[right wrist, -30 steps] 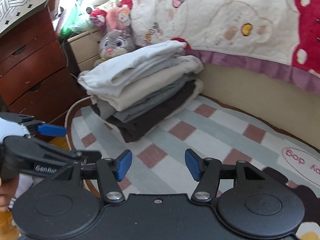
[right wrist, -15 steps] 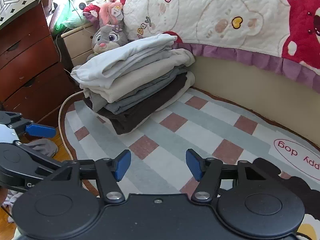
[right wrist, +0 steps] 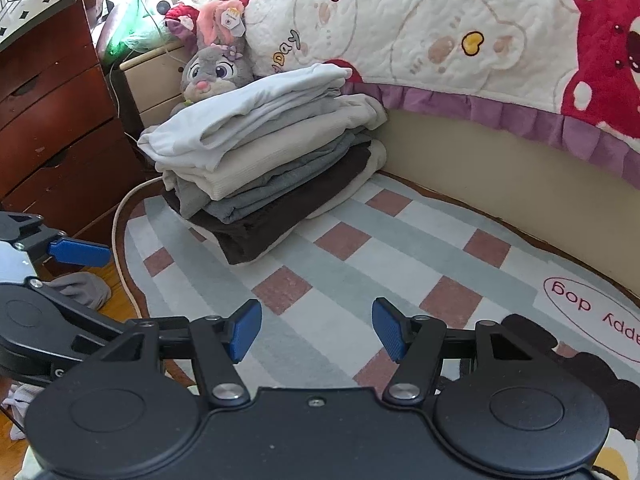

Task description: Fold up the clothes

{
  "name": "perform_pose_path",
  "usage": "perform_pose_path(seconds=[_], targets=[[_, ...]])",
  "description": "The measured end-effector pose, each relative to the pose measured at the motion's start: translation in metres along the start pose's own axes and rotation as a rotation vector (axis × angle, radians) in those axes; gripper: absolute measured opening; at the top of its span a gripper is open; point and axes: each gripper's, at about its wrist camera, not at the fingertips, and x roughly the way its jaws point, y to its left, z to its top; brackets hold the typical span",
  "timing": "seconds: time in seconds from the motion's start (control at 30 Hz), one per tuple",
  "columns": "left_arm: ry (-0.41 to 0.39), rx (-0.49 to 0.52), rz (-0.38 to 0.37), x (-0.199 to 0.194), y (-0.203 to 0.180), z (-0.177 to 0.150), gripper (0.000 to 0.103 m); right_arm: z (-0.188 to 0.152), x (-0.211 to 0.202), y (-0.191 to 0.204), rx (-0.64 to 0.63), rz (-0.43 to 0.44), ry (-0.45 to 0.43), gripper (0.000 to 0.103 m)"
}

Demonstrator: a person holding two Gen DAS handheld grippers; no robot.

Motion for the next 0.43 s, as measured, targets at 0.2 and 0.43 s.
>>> perform_pose_path(seconds=[0.2, 0.43], targets=[[-0.007, -0.001, -0.006, 0.0002, -0.0006, -0.0006, 0.094, -0.0009, -0.0029, 0.0014, -0.004, -0.013, -0.006, 0.067], [-0.018, 0.013, 0.024, 0.0002, 0.0008, -0.0012, 0.094, -0.0003, -0.0034, 0.0037, -0.016, -0.016, -0.008, 0.067]])
